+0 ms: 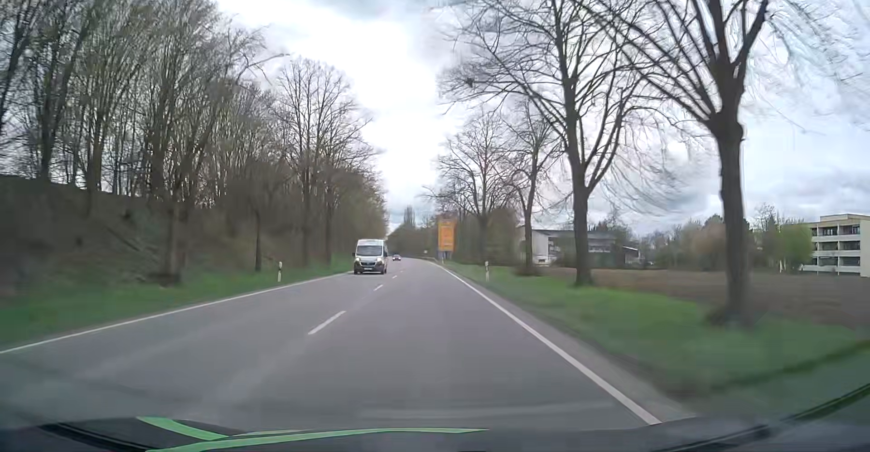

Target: Follow the waypoints while adhering to traffic rules and regulations

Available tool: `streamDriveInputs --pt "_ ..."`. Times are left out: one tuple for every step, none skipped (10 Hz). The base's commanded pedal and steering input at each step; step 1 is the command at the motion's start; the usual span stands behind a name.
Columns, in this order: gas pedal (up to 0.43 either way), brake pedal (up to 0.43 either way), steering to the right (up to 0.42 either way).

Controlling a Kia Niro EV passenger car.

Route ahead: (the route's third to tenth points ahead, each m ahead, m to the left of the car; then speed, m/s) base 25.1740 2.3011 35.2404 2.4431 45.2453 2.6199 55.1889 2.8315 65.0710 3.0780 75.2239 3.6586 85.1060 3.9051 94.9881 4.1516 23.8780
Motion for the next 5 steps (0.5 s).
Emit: streamDriveInputs --pt "0.209 0.0 -0.001" --pt "0.209 0.0 -0.001" --pt "0.209 0.0 -0.001" --pt "0.209 0.0 -0.001" --pt "0.209 0.0 -0.001"
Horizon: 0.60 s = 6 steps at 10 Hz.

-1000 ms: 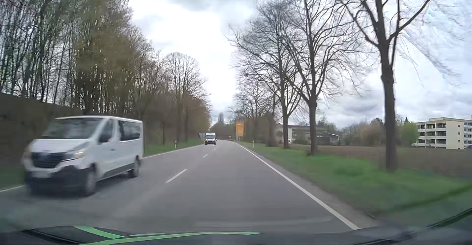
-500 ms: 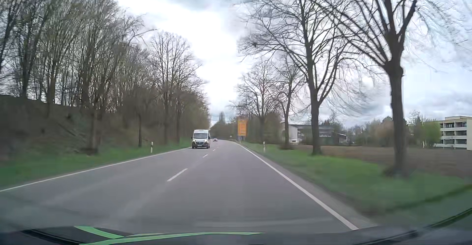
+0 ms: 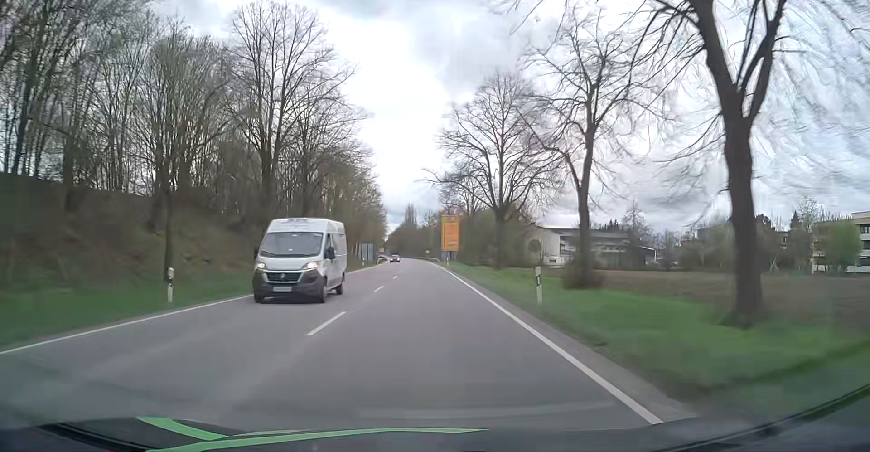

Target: Follow the waypoints while adhering to traffic rules and regulations

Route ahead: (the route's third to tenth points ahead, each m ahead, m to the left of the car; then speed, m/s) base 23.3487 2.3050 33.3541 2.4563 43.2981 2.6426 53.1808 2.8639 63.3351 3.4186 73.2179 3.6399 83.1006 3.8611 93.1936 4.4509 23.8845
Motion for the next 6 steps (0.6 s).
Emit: streamDriveInputs --pt "0.209 0.0 -0.001" --pt "0.209 0.0 -0.001" --pt "0.209 0.0 -0.001" --pt "0.209 0.0 -0.001" --pt "0.209 0.0 -0.001" --pt "0.209 0.0 -0.001"
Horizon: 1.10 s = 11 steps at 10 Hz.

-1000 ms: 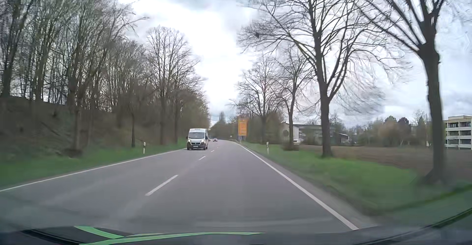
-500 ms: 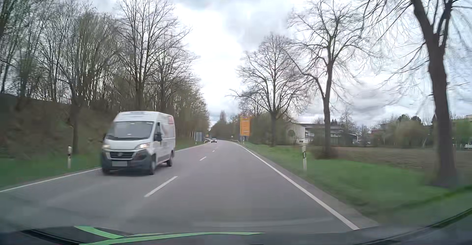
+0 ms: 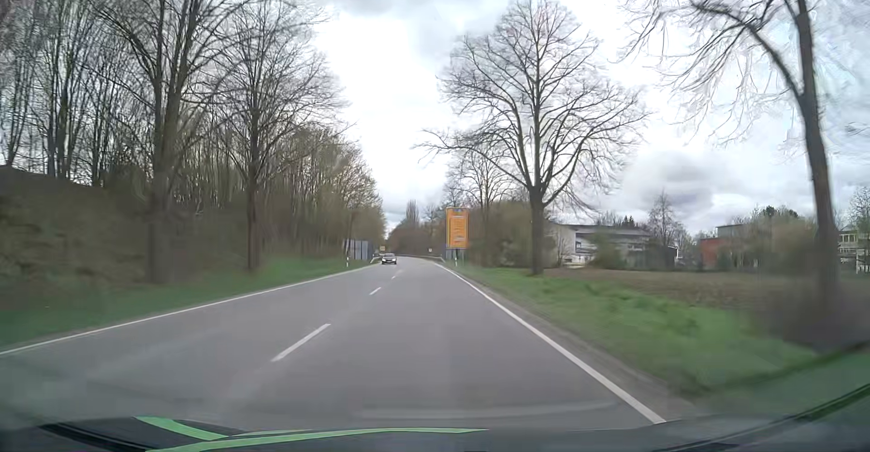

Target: Follow the waypoints while adhering to traffic rules and regulations

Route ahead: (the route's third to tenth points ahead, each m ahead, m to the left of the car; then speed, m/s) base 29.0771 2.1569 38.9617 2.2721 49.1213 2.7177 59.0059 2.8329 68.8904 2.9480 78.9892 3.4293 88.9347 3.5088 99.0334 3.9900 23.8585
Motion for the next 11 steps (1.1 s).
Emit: streamDriveInputs --pt "0.209 0.0 -0.001" --pt "0.209 0.0 -0.001" --pt "0.209 0.0 -0.001" --pt "0.209 0.0 -0.001" --pt "0.209 0.0 -0.001" --pt "0.209 0.0 -0.001" --pt "0.209 0.0 -0.001" --pt "0.209 0.0 -0.001" --pt "0.209 0.0 -0.001" --pt "0.209 0.0 -0.001" --pt "0.209 0.0 -0.001"
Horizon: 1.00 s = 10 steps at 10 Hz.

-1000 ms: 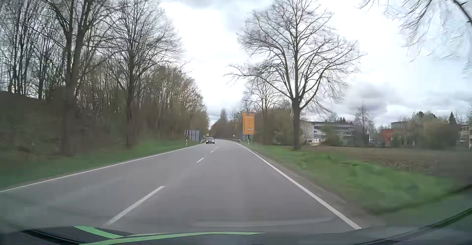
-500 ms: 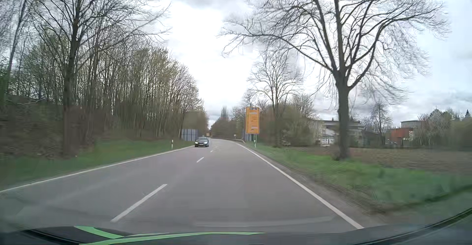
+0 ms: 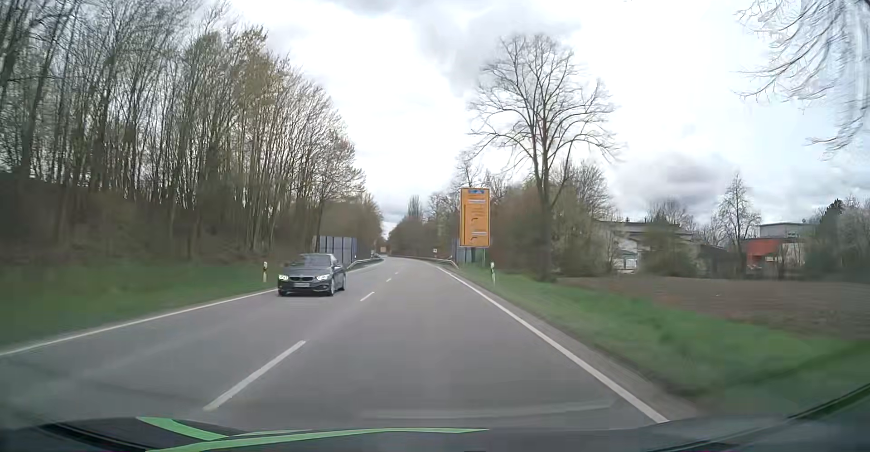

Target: Follow the waypoints while adhering to traffic rules and regulations

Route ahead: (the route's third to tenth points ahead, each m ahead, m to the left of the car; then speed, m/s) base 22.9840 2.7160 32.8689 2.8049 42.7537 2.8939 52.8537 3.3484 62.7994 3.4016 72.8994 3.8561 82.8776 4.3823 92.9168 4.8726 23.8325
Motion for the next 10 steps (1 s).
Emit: streamDriveInputs --pt "0.209 0.0 -0.001" --pt "0.209 0.0 -0.001" --pt "0.209 0.0 -0.001" --pt "0.209 0.0 -0.001" --pt "0.209 0.0 -0.001" --pt "0.209 0.0 -0.002" --pt "0.209 0.0 -0.004" --pt "0.209 0.0 -0.004" --pt "0.209 0.0 -0.004" --pt "0.209 0.0 -0.004"
